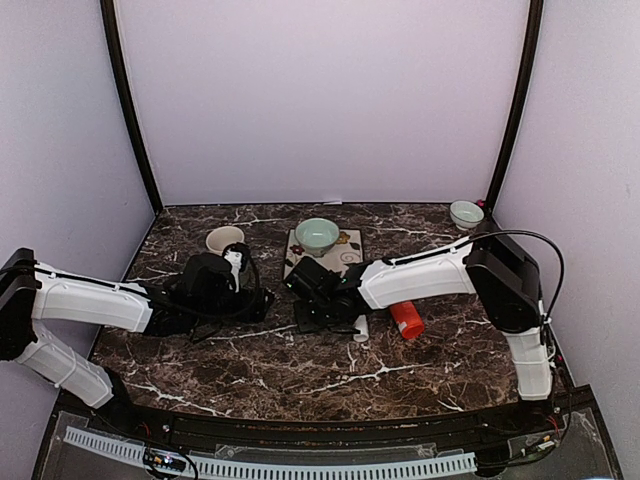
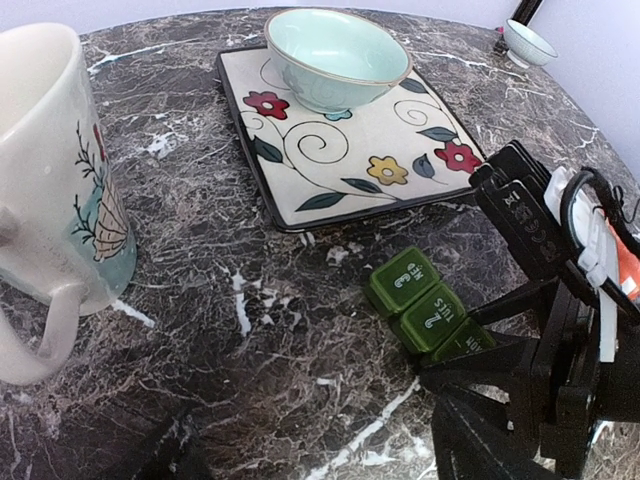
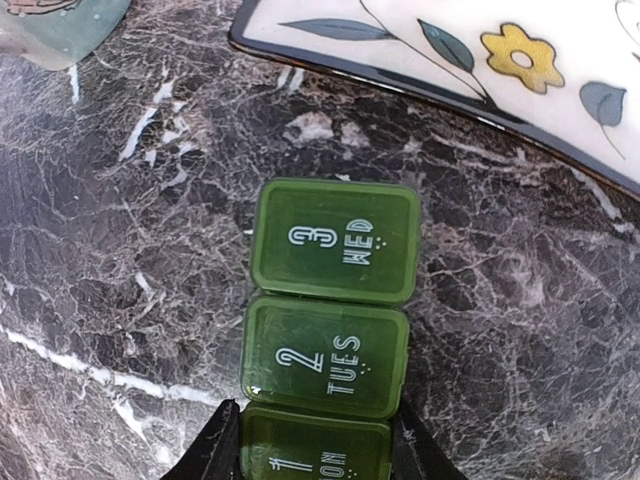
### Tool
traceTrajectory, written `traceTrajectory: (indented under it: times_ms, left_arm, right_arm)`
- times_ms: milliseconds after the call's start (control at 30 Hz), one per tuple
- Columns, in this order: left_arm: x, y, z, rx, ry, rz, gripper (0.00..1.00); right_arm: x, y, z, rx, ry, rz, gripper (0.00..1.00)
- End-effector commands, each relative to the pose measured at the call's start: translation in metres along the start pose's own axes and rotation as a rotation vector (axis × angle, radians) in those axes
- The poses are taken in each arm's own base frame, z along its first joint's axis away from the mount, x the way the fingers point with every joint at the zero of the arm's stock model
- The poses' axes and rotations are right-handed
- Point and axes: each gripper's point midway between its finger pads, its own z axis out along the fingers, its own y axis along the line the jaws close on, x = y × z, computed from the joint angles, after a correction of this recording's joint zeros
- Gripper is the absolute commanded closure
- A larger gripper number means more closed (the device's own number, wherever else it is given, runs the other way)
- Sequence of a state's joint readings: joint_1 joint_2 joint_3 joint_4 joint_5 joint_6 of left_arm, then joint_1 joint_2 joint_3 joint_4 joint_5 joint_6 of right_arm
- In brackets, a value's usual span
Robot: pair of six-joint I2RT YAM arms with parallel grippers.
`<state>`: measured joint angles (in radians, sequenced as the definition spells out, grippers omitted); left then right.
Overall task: Sort the pills into containers
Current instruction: Pick up the pill container from the center of the board, then pass from the right arm to the left
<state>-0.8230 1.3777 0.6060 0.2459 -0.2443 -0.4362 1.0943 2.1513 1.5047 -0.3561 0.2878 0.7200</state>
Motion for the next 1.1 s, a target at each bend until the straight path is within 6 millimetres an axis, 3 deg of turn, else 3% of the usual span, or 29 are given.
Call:
traceTrajectory:
  times_ms: [0,333,467,667,1067]
  left_arm:
    - [-0.006,-0.004,0.0,0.012,-0.015,-0.035,0.17]
    - [-0.011,-0.012,0.003,0.215,0.038,-0.254,0.08]
    - [-0.023,-0.04,-0.006,0.396,0.029,-0.279,0.06]
    - [-0.034,-0.074,-0.017,0.597,0.054,-0.317,0.05]
    - [-0.034,-0.086,-0.026,0.679,0.084,-0.353,0.06]
  right_arm:
    - [-0.002,-0.003,-0.016,0.002,-0.052,-0.059,0.68]
    - [-0.021,0.008,-0.088,-0.067,-0.272,-0.192,0.65]
    - [-0.02,0.016,-0.108,-0.096,-0.335,-0.228,0.64]
    - [-0.014,0.021,-0.12,-0.108,-0.371,-0.263,0.64]
    - [-0.013,0.032,-0.138,-0.144,-0.421,-0.275,0.63]
